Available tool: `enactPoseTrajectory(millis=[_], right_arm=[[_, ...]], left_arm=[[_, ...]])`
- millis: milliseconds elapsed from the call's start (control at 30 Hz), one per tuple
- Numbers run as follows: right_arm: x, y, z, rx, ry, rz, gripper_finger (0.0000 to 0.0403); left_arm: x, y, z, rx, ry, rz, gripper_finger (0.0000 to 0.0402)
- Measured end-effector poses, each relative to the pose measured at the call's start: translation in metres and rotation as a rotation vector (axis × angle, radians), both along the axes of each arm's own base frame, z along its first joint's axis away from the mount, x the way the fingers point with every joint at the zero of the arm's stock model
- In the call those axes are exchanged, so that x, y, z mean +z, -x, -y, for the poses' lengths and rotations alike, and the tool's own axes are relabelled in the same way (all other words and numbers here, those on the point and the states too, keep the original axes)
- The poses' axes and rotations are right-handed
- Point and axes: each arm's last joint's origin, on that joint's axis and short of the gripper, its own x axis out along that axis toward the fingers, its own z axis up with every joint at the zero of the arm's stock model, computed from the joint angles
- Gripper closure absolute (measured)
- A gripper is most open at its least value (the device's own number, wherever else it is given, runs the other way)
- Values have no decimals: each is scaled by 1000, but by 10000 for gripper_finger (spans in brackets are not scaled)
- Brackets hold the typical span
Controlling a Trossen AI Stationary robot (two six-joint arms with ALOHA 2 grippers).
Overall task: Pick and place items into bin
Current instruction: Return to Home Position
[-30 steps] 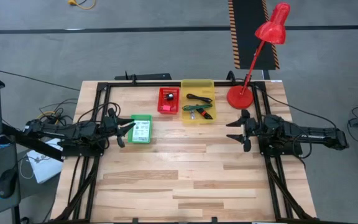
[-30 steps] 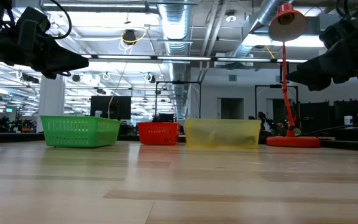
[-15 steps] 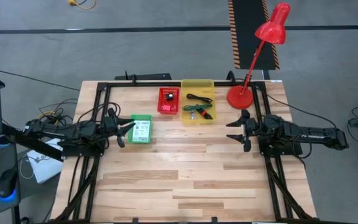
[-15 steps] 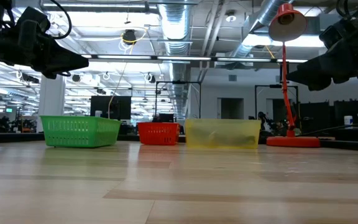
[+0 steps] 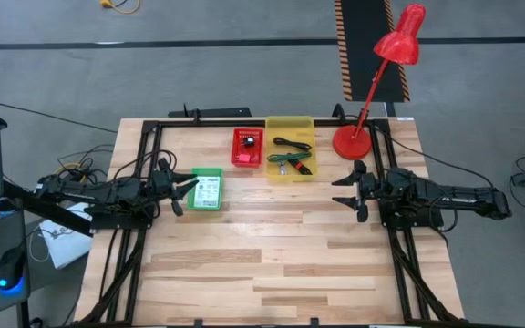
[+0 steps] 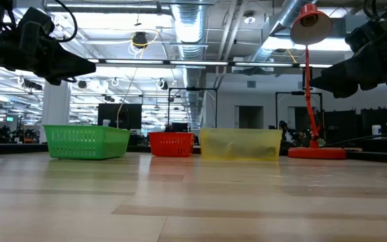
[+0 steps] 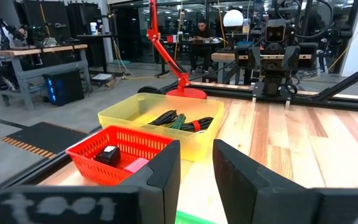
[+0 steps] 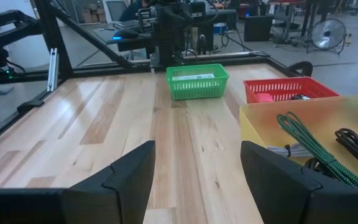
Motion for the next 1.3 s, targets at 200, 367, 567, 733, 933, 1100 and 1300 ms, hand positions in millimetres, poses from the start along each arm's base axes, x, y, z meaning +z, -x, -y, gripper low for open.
enactPoseTrajectory(millis=[200,367,567,733,933,1100,1300], right_arm=[[0,0,0,0,0,0,171],[0,0,0,0,0,0,171],[0,0,0,0,0,0,171],[0,0,0,0,0,0,171],[0,0,0,0,0,0,171],[0,0,0,0,0,0,171],[0,0,0,0,0,0,171]], left_arm=[[0,0,0,0,-3,-1,319],[0,0,0,0,5,2,319],[0,0,0,0,-5,-2,319],[0,0,0,0,-5,-2,319],[0,0,0,0,2,1,319],[0,0,0,0,-1,0,319],[0,0,0,0,-4,-2,319]])
